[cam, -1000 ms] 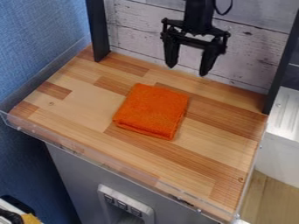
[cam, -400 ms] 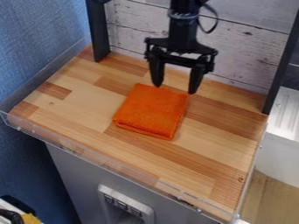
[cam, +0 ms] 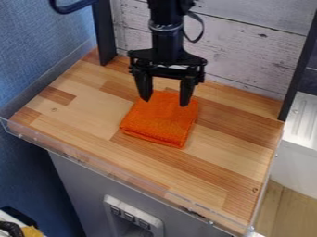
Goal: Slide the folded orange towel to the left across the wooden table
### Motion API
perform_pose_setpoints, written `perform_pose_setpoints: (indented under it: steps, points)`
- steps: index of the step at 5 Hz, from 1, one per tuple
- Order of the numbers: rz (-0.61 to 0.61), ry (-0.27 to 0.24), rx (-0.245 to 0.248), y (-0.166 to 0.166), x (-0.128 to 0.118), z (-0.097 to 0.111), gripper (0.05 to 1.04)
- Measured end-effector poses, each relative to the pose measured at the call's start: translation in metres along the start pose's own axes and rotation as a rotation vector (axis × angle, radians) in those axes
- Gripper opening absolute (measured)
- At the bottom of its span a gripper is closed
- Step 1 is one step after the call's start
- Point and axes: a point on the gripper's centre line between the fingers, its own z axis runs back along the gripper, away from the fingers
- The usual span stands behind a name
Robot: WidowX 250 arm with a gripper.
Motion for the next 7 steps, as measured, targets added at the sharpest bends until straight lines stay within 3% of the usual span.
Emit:
perform_pose_setpoints:
  steps: [2, 3, 4, 7]
  points:
    - [0.052, -0.012, 0.004, 0.011, -0.005, -0.013, 0.369]
    - [0.068, -0.004, 0.017, 0.017, -0.003, -0.024, 0.155]
    - [0.076, 0.022, 0.031, 0.025, 0.003, -0.035, 0.066]
    - [0.085, 0.053, 0.050, 0.028, 0.016, -0.057, 0.059]
